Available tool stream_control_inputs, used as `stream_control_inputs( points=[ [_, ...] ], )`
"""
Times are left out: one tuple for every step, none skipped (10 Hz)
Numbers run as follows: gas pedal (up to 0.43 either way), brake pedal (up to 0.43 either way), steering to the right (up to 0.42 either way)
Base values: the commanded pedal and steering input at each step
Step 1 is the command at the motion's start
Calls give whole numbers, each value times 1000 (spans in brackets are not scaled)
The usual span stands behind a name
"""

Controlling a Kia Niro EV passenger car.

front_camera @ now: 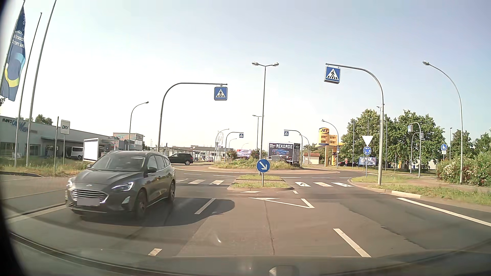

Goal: Follow the waypoints while adhering to traffic rules and regulations

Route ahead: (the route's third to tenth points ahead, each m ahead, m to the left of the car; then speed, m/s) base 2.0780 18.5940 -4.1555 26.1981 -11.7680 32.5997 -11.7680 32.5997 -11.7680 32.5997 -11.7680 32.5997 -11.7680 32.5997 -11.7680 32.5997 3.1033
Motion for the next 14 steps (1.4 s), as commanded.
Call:
stream_control_inputs(
  points=[
    [67,30,-17],
    [79,30,-39],
    [79,30,-77],
    [79,30,-128],
    [79,30,-185],
    [79,30,-259],
    [79,30,-319],
    [79,30,-370],
    [79,30,-435],
    [79,30,-497],
    [79,30,-551],
    [79,30,-606],
    [79,30,-652],
    [67,30,-691]
  ],
)
